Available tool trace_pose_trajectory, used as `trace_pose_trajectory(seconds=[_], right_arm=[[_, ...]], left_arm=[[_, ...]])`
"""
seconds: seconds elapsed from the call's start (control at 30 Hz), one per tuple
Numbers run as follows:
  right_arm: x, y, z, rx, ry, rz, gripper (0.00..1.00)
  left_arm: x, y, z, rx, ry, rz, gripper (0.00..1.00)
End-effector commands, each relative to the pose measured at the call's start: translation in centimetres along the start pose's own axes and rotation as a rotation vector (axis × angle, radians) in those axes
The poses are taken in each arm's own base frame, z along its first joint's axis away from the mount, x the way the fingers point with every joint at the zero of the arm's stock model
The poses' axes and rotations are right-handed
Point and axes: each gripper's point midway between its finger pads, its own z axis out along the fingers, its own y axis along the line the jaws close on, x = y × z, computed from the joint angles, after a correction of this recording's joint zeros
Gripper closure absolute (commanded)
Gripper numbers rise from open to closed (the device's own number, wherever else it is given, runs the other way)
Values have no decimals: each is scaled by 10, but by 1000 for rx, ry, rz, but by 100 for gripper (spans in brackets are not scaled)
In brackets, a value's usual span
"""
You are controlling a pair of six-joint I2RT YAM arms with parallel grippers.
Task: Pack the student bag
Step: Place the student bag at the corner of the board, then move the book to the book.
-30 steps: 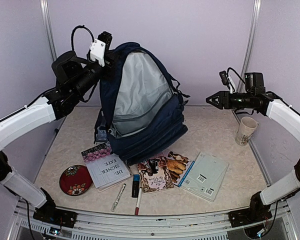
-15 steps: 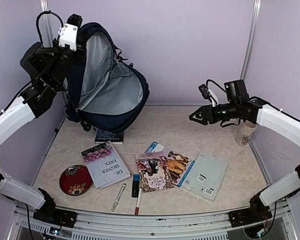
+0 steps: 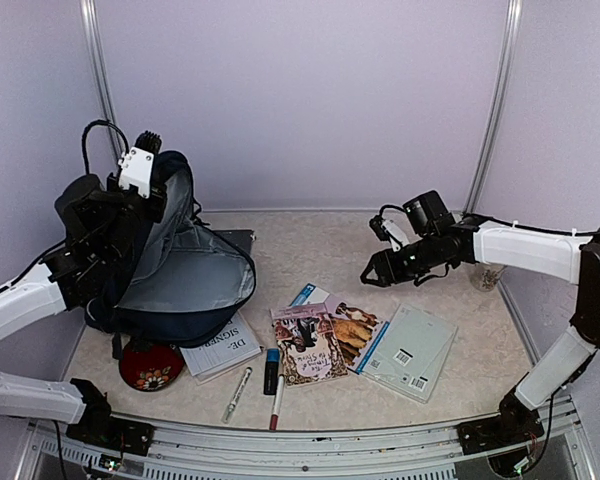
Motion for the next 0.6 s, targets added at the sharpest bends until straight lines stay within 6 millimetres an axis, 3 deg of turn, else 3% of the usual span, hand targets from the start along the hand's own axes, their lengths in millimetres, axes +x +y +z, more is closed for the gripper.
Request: trace_pose_trajectory(seconds=[0.0, 0.1, 0.2, 0.27, 0.37, 0.43, 0.5, 0.57], right_arm=[[29, -33, 10, 171, 111, 46, 40], [37, -34, 14, 168, 140, 51, 33], [37, -19, 21, 131, 133, 46, 28], [33, 15, 31, 45, 113, 5, 28], [27, 97, 50, -227, 75, -60, 30], [22, 139, 61, -369, 53, -61, 31], [15, 165, 73, -477, 45, -20, 31], [6, 173, 87, -526, 44, 36, 31]], left_arm=[[-32, 22, -18, -23, -147, -215, 100], [-28, 24, -20, -28, -140, -254, 100], [-28, 28, -20, -45, -128, -249, 100], [-23, 30, -19, -64, -102, -243, 100], [-11, 27, -19, -75, -67, -250, 100], [-5, 25, -20, -68, -59, -267, 100], [-1, 23, -22, -58, -56, -286, 100], [4, 24, -24, -58, -46, -302, 100]])
